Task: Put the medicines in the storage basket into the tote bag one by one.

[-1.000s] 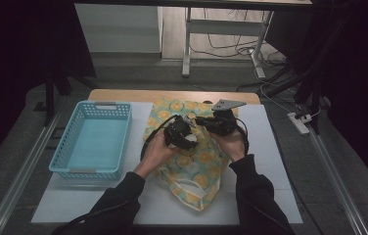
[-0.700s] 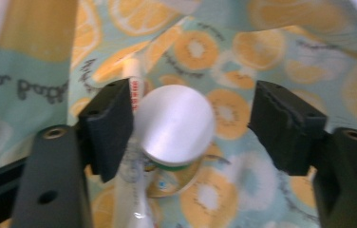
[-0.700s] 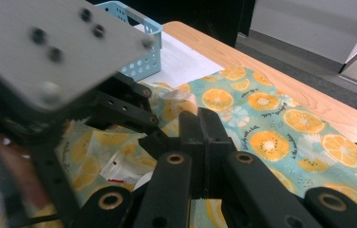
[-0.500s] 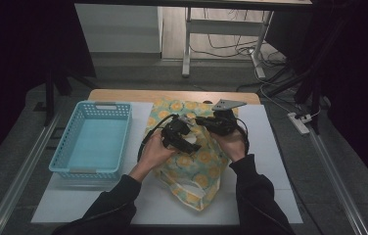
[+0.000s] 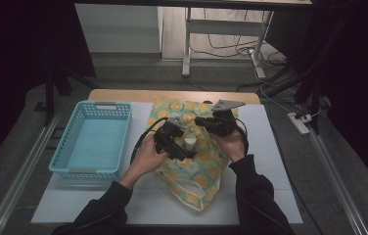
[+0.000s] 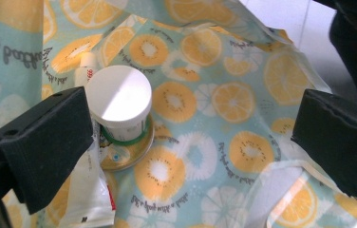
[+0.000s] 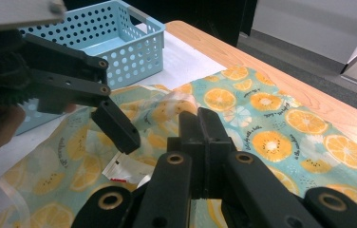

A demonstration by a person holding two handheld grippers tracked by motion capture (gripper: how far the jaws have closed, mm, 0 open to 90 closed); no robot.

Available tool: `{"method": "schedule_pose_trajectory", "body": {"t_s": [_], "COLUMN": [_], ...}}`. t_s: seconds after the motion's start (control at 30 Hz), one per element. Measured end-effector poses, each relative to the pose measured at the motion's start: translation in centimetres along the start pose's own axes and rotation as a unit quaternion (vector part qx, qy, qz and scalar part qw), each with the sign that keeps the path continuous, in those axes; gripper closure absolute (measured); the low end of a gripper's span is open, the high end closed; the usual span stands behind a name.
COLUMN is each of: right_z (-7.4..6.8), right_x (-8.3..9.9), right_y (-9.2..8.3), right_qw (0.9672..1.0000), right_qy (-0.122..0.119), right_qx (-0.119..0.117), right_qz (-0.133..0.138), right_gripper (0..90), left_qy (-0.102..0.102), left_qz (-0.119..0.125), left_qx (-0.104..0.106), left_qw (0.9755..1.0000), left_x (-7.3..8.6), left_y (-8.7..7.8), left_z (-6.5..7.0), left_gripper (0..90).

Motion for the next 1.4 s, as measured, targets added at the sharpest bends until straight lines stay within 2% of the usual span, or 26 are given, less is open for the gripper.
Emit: {"method": "schedule_pose_trajectory", "body": {"t_s": [0.07, 0.13, 0.2, 0.43, 0.5, 0.63, 0.77, 0.97, 1.1, 1.2, 1.4], "right_z": [-0.1, -0.1, -0.2, -0.2, -0.3, -0.3, -0.4, -0.5, -0.6, -0.7, -0.7], "right_x": [0.0, 0.0, 0.0, 0.0, 0.0, 0.0, 0.0, 0.0, 0.0, -0.1, -0.1], "right_y": [0.0, 0.1, 0.1, 0.1, 0.1, 0.1, 0.1, 0.1, 0.1, 0.0, -0.1], "right_qw": [1.0, 1.0, 1.0, 1.0, 1.0, 1.0, 1.0, 1.0, 1.0, 1.0, 1.0], "right_qy": [-0.001, -0.002, -0.002, -0.003, -0.003, -0.003, -0.003, -0.003, -0.005, -0.006, -0.006], "right_qx": [0.0, 0.0, -0.001, -0.001, -0.001, -0.001, -0.002, -0.002, -0.003, -0.004, -0.004], "right_qz": [0.0, 0.0, 0.0, -0.001, -0.001, 0.0, -0.001, -0.001, -0.002, -0.001, 0.001], "right_gripper": [89.9, 89.9, 89.9, 89.9, 89.9, 89.9, 89.9, 89.9, 89.9, 89.9, 89.9], "left_qy": [0.001, -0.001, 0.0, 0.003, -0.003, 0.0, 0.005, -0.005, -0.017, -0.02, -0.015], "left_qz": [0.004, 0.02, 0.021, 0.024, 0.027, 0.022, 0.032, 0.024, 0.017, 0.02, 0.012], "left_qx": [-0.001, 0.002, 0.016, 0.025, 0.033, 0.013, 0.006, 0.008, -0.005, -0.005, -0.009], "left_qw": [1.0, 0.9998, 0.9997, 0.9994, 0.9991, 0.9997, 0.9994, 0.9997, 0.9997, 0.9996, 0.9998], "left_x": [0.1, 0.1, 0.4, 1.2, 1.6, 2.9, 3.6, 4.4, 5.4, 5.7, 6.4], "left_y": [-0.2, -0.8, -1.1, -1.9, -2.0, -2.0, -2.0, -1.9, -1.5, -1.2, -0.6], "left_z": [0.0, 0.3, 0.7, 1.2, 1.4, 1.6, 2.0, 2.5, 2.6, 2.7, 2.8], "left_gripper": [0.0, 0.0, 0.0, 0.0, 0.0, 0.0, 0.0, 0.0, 0.0, 0.0, 0.0]}}
Point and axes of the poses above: each handheld gripper's, and its own axes: y roughly forward along the jaws, x roughly out of its underside, z roughly to its right, the point moved 9 cm from there along y, roughly forward along the jaws
